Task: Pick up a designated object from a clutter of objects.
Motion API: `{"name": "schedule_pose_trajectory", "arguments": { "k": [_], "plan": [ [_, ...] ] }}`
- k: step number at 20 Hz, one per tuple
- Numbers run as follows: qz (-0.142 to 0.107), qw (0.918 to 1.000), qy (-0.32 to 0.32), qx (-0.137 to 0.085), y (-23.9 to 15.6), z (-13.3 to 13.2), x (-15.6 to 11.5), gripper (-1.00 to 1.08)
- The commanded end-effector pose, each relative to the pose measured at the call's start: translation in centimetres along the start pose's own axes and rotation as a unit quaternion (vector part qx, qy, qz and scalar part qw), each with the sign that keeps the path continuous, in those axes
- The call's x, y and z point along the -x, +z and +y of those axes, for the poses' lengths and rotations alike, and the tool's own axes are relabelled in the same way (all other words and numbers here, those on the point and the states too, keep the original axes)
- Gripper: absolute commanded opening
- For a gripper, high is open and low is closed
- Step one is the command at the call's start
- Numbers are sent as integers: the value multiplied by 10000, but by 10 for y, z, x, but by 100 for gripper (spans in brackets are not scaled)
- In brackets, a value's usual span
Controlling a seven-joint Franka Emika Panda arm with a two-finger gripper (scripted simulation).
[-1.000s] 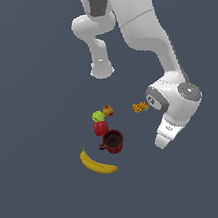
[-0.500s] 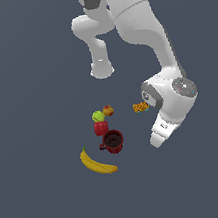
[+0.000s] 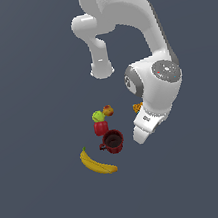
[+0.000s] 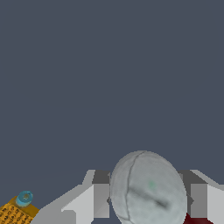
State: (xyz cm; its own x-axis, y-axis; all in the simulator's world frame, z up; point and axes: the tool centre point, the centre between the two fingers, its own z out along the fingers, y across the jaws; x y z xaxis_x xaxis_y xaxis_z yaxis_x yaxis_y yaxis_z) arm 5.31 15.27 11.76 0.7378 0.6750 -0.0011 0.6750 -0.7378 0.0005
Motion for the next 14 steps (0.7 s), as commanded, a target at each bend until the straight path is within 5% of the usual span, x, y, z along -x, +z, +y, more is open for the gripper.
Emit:
{"name": "schedule_pose_trajectory", "arguments": {
  "k": [1, 14],
  "plan": [
    [4, 10000, 0, 1, -24, 17, 15, -100],
    [15, 10000, -5, -12, -145, 107, 90, -100]
  ]
}}
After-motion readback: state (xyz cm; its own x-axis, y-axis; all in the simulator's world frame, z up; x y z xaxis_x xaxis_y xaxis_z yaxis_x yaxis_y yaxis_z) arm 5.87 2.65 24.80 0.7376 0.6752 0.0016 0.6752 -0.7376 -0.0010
